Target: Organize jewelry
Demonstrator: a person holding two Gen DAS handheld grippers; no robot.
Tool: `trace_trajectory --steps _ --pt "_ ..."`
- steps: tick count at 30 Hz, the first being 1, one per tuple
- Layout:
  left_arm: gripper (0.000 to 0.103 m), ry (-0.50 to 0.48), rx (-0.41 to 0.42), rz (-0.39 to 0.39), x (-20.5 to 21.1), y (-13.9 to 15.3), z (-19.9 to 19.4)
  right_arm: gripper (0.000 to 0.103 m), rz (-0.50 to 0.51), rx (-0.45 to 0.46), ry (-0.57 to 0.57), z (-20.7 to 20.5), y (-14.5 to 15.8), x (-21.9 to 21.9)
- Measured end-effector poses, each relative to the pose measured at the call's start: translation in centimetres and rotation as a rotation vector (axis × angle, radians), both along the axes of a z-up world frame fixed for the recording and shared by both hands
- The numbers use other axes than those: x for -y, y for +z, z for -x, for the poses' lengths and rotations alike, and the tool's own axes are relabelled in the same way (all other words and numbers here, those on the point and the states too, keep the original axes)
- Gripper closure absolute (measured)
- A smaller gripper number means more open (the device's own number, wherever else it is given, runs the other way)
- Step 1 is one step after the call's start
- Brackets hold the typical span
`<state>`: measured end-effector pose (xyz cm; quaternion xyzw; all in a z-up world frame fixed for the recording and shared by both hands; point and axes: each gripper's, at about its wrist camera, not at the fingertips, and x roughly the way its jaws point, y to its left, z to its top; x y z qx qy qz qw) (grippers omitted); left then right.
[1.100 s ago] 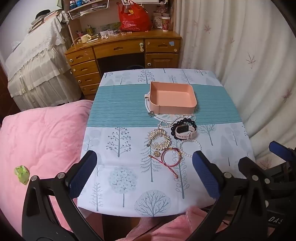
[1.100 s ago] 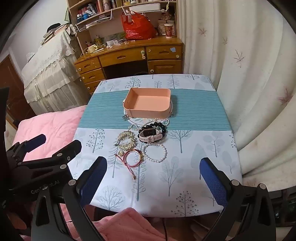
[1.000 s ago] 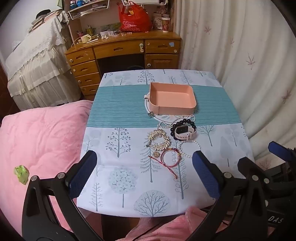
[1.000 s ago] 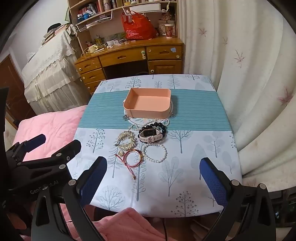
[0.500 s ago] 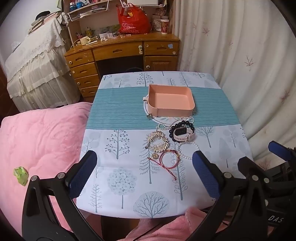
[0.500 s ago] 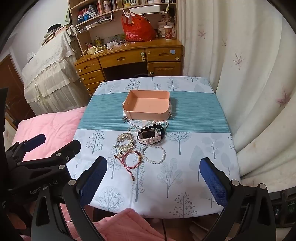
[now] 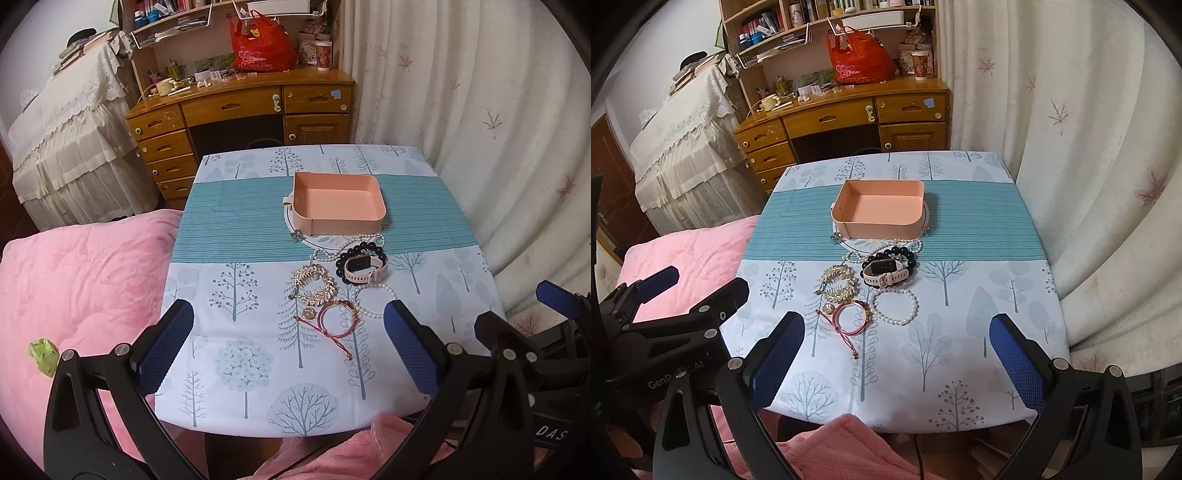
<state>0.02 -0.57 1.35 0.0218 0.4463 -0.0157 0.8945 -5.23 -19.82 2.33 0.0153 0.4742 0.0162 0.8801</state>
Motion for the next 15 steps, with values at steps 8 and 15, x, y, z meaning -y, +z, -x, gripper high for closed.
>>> trace_trajectory --steps 8,15 --pt "0.001 0.002 0.002 0.000 0.13 0.11 0.02 0.001 0.000 0.000 0.001 0.11 -0.02 0.03" --pt "0.001 0.001 0.001 0.001 0.12 0.01 0.00 0.001 0.001 0.002 0.002 0.19 -0.07 -0.04"
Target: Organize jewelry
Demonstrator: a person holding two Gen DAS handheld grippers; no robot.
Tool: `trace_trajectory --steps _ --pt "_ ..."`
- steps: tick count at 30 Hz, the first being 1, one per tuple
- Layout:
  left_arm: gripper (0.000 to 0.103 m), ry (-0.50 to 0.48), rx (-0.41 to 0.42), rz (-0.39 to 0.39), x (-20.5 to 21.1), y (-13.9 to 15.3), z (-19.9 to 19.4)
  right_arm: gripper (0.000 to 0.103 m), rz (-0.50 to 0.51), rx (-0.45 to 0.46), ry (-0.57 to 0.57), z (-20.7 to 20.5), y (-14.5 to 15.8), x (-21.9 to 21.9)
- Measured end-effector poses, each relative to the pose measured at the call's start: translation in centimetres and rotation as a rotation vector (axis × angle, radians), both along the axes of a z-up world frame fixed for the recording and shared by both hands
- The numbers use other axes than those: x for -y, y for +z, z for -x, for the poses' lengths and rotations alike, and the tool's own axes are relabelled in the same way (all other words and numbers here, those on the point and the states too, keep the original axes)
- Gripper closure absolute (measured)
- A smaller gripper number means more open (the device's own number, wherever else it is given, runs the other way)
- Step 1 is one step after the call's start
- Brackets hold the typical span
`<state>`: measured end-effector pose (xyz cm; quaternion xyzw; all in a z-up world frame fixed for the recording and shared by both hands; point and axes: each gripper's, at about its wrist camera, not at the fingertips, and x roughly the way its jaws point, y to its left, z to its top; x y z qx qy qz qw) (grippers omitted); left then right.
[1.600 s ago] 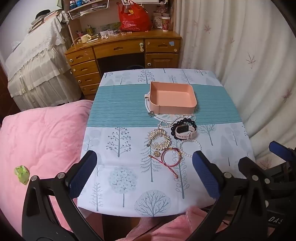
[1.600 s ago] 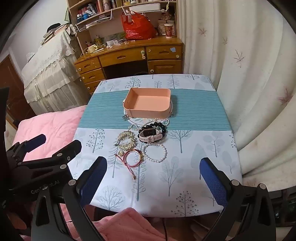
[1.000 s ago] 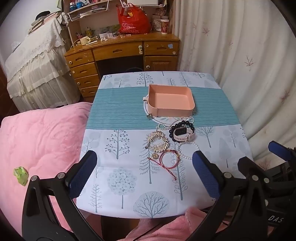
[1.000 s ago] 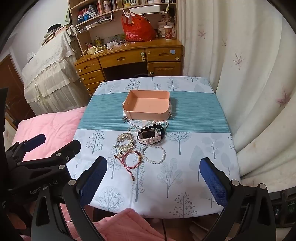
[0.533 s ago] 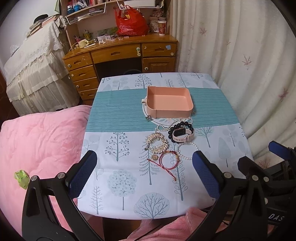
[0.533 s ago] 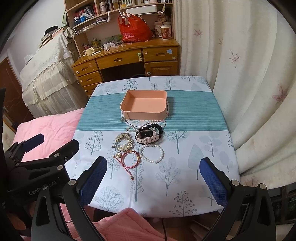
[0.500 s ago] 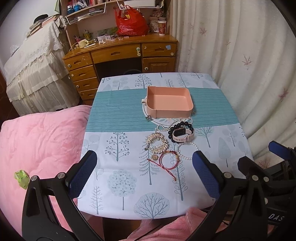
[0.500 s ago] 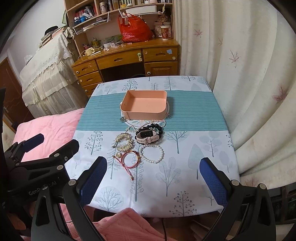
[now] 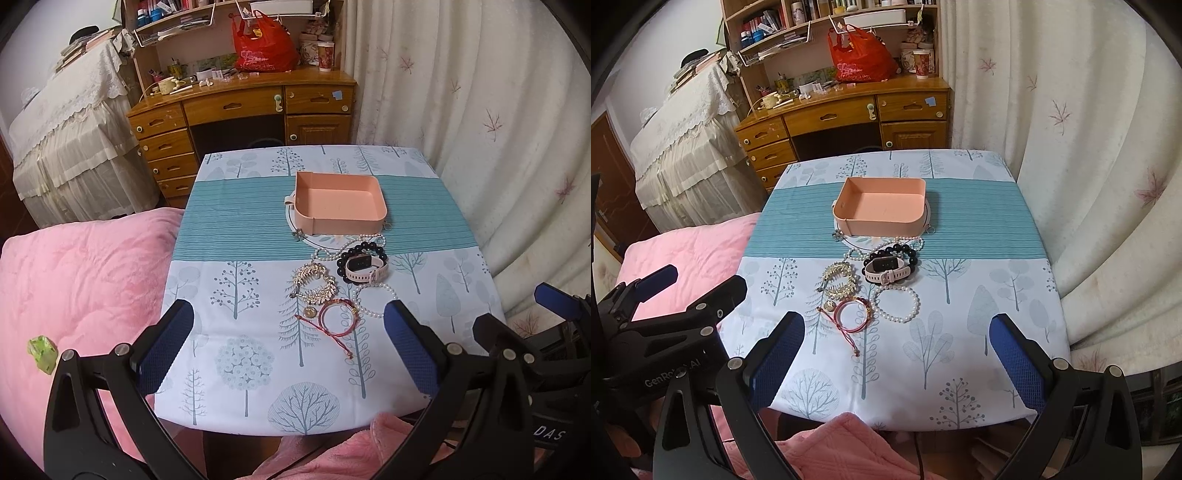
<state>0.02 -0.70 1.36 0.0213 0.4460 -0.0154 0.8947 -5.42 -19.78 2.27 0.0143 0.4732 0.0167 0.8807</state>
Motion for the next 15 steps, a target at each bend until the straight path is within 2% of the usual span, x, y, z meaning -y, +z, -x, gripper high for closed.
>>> trace_trajectory --steps 15 --pt "0.001 0.006 0.005 0.009 -0.28 -0.03 0.39 0.001 0.005 -0.005 0.002 0.18 -0.12 0.01"
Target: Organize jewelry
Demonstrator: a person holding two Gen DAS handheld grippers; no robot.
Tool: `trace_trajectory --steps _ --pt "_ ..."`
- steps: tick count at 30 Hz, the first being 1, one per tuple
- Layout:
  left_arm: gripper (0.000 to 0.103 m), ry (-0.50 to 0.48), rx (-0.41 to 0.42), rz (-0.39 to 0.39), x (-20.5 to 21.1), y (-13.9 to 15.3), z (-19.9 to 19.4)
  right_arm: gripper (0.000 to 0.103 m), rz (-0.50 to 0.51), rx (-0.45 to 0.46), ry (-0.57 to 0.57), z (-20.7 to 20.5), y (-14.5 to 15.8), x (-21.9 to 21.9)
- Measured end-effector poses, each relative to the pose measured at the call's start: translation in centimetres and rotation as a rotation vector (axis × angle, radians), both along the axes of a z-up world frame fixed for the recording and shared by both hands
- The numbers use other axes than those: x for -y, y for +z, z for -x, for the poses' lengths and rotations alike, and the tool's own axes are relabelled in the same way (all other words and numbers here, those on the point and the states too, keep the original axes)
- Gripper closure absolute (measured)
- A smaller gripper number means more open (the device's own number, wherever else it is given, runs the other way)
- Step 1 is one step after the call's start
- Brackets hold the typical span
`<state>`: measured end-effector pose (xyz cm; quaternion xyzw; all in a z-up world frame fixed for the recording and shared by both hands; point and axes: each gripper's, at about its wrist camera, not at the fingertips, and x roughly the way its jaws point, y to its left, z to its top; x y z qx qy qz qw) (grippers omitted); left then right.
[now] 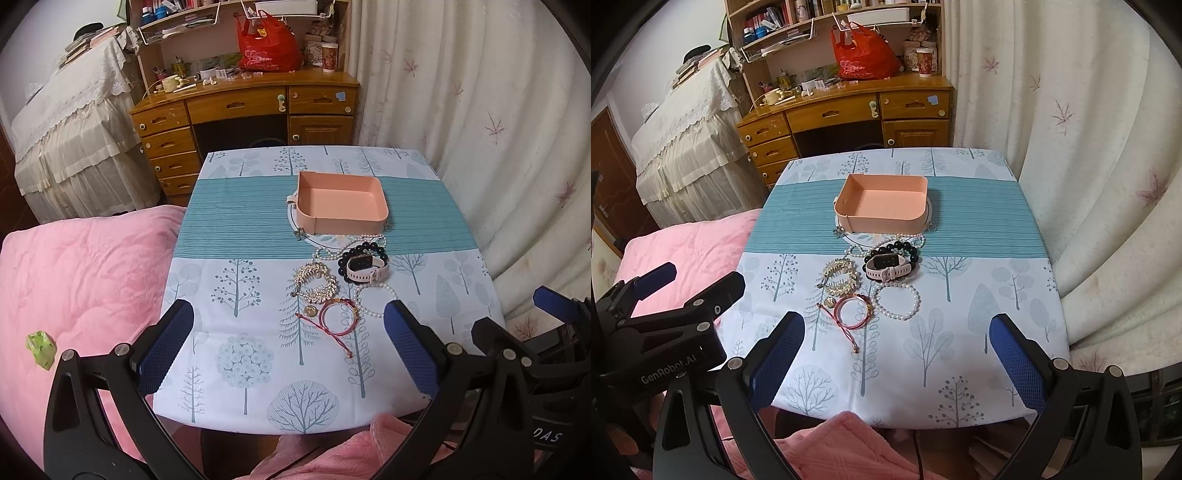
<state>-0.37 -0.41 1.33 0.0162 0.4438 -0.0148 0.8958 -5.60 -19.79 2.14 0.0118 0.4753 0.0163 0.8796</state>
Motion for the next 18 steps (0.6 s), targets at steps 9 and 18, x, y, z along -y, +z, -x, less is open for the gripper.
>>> trace_trajectory --steps 9,18 --pt "0.001 0.000 -0.001 0.004 0.0 0.0 0.1 0.001 -0.002 -0.003 0.000 0.1 -0.1 -0.1" --pt "0.001 0.013 -0.006 0.020 0.1 0.1 0.4 0.001 -0.012 -0.025 0.005 0.9 -1.1 0.0"
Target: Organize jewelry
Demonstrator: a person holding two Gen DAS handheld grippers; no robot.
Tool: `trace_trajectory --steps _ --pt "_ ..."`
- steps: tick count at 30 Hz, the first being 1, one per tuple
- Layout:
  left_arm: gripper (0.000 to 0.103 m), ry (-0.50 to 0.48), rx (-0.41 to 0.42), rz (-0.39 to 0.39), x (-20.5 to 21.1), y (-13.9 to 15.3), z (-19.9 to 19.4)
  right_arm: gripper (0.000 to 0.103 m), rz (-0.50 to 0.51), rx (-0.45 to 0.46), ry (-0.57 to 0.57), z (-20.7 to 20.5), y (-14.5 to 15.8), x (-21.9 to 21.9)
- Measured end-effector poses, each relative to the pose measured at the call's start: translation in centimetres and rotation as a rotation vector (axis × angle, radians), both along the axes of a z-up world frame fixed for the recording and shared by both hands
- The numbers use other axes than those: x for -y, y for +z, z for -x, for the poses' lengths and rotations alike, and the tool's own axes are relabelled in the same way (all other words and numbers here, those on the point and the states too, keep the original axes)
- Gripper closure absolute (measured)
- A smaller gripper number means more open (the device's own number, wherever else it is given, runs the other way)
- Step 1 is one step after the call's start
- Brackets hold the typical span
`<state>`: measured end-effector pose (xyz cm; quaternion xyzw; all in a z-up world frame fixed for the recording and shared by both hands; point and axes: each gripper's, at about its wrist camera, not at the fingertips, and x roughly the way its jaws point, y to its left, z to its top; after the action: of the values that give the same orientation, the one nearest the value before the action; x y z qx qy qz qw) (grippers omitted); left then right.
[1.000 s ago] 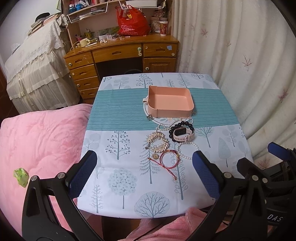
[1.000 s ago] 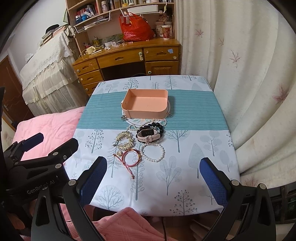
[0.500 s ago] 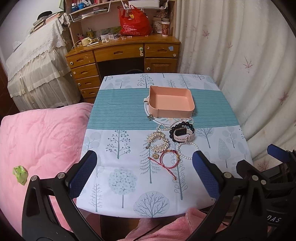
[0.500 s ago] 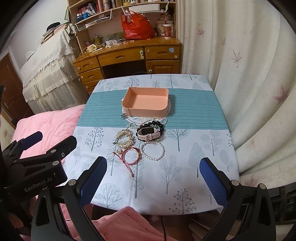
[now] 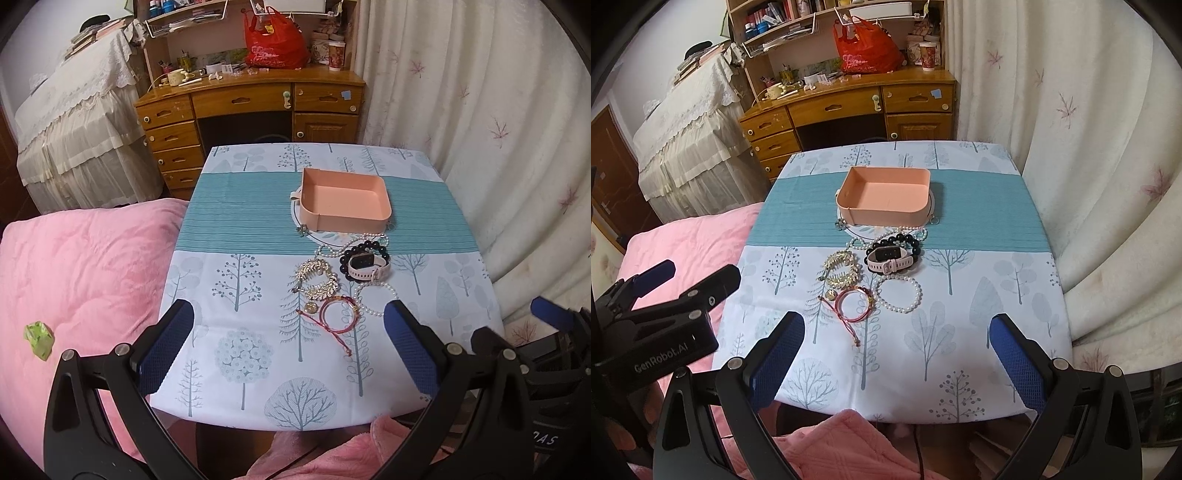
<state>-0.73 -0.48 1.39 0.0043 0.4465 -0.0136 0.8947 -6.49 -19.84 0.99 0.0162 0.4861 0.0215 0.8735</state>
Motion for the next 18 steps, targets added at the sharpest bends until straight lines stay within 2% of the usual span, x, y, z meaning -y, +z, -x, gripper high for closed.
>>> trace_trajectory --steps 4,6,10,14,18 --pt "0.001 -0.007 0.013 0.038 -0.1 0.3 0.1 0.001 -0.008 -0.006 -0.012 0.2 0.1 0.6" --pt "0.001 -0.049 0.010 0.057 0.4 0.3 0.2 0.001 -0.015 0.007 -0.021 0.4 0.2 1.0" --pt "0.001 -0.130 -0.029 0.041 1.2 -0.2 0.0 0.001 -0.003 0.047 -0.036 0.4 0.0 2.0" --pt "0.001 -0.125 -0.094 0.049 1.3 -3.0 -1.0 0.001 0.053 0.075 -0.008 0.2 -1.2 2.3" --pt "0.001 -0.147 -0.114 0.022 1.1 -6.9 -1.7 0.001 0.144 0.094 0.096 -0.7 -4.3 1.6"
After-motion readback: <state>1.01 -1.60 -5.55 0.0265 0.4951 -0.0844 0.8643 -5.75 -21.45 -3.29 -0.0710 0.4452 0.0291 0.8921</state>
